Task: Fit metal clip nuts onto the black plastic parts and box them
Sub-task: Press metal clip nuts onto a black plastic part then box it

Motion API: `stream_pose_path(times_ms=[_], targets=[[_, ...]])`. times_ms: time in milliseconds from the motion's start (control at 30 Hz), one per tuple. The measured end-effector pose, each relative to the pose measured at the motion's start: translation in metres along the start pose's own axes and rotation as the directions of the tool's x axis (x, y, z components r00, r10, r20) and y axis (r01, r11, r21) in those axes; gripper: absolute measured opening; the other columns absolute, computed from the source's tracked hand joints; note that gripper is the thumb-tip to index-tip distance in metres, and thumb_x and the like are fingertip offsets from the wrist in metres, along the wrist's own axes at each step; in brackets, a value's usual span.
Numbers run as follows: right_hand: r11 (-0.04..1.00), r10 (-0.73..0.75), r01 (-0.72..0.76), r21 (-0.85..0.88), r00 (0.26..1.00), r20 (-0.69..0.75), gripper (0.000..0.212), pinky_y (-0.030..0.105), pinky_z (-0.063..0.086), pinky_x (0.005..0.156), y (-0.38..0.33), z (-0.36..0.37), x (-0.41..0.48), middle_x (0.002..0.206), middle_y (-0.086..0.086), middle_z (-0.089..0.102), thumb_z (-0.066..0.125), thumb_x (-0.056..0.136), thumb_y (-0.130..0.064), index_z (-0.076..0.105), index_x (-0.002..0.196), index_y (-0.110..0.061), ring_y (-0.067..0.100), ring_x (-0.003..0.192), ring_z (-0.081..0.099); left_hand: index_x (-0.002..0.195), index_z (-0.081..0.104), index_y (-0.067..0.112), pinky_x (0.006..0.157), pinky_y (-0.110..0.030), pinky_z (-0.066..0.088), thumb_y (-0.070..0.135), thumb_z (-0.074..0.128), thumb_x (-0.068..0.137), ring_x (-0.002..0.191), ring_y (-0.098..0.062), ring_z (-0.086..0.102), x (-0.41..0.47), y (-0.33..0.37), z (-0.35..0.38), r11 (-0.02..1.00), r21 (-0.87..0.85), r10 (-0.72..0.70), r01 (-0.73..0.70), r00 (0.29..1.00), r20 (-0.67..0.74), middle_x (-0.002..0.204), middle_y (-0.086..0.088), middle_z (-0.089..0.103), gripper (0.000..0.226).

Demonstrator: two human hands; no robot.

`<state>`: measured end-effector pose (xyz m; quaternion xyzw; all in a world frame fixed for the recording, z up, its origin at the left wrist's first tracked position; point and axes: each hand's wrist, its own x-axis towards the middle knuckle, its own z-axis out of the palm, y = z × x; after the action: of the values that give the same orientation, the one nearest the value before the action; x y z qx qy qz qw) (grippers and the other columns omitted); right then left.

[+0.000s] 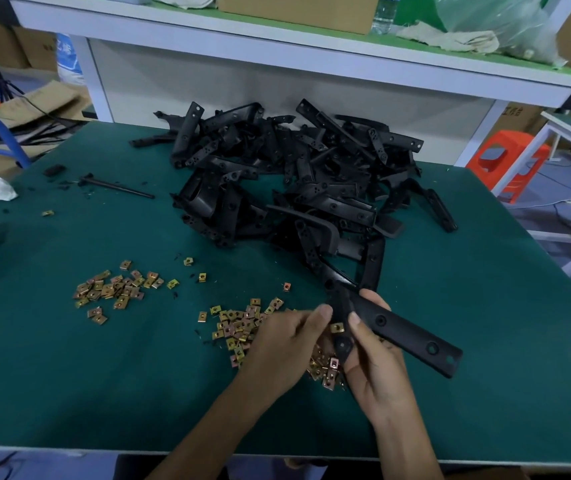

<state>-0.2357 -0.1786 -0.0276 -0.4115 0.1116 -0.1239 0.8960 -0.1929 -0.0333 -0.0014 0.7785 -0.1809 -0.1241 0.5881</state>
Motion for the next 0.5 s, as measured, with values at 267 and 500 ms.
stream_pose_path(times_ms=[267, 500], targets=[[0.977, 0.066, -0.04, 0.209, 0.991, -0.117, 0.029, 0.022, 0.058, 0.064, -0.008, -0.01, 0.004, 0.107, 0.001, 0.076, 0.069, 0.083, -0.015, 0.079, 0.108, -0.027, 0.01, 0.078, 0.072, 0.139, 0.056, 0.029, 0.102, -0.036, 0.038, 0.033, 0.043, 0.105, 0.12, -0.026, 0.044, 0.069, -0.035, -0.028, 0.531, 0.847, 0.095, -0.019, 0.995, -0.037, 0.131, -0.003, 0.053, 0.036], [0.987, 0.109, -0.103, 0.122, 0.993, -0.045, 0.032, 0.025, 0.059, 0.068, -0.005, -0.006, 0.002, 0.113, 0.005, 0.076, 0.064, 0.085, -0.012, 0.08, 0.108, -0.027, 0.015, 0.093, 0.075, 0.106, 0.064, 0.022, 0.087, -0.032, 0.047, 0.029, 0.064, 0.095, 0.104, -0.02, 0.059, 0.065, -0.019, -0.032, 0.799, 0.6, 0.039, 0.028, 0.995, -0.097, 0.106, 0.003, 0.069, 0.013]])
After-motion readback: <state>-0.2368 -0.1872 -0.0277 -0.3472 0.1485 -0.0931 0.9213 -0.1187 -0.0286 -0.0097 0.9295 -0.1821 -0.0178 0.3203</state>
